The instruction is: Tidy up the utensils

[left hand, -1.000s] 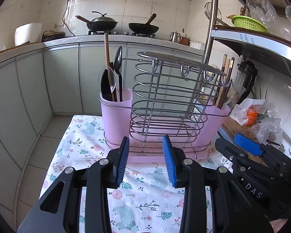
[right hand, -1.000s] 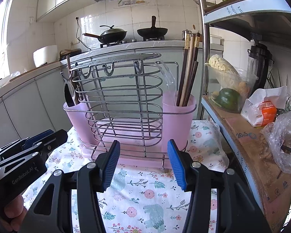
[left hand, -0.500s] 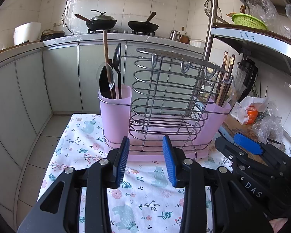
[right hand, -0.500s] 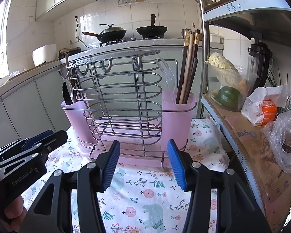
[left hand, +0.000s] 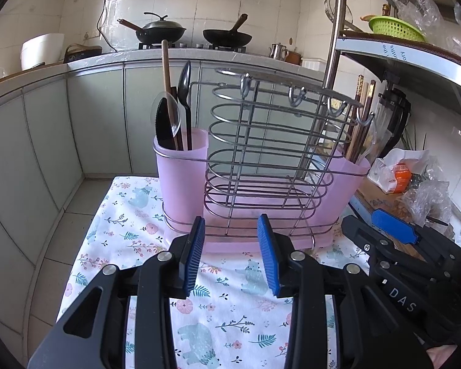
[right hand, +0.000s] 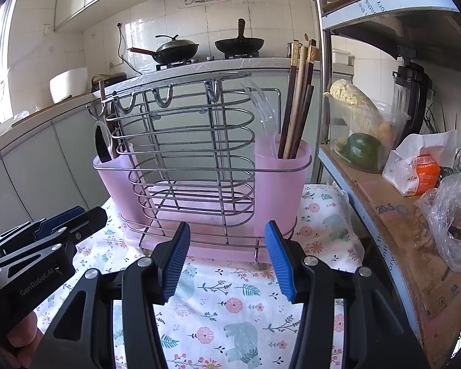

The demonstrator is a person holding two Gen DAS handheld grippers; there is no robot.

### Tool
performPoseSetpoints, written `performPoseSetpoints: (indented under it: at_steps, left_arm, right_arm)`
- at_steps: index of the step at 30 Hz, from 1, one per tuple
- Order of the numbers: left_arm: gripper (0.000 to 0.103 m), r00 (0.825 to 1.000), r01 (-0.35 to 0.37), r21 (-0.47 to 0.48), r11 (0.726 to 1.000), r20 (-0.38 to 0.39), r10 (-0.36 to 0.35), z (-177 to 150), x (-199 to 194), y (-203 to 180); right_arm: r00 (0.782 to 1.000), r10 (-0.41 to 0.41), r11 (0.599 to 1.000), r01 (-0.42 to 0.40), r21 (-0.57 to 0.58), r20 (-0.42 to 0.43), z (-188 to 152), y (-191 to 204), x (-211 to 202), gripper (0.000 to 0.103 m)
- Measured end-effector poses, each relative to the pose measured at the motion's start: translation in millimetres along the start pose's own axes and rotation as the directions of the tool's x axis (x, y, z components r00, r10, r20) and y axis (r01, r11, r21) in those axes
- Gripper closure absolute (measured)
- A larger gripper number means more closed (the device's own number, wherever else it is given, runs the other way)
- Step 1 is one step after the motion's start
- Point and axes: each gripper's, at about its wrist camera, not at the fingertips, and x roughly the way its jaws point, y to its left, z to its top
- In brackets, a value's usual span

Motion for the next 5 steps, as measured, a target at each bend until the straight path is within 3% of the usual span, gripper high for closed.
performPoseSetpoints:
  at_steps: [5]
  left_arm:
    - [0.067, 1.000, -0.009, -0.004, 1.000, -0.014, 0.009, -1.3, 4.2, 1.6]
  right_arm:
    - [1.000, -0.001, 1.000, 0.001, 0.000, -0.007, -0.9, -1.1, 2.7, 0.053]
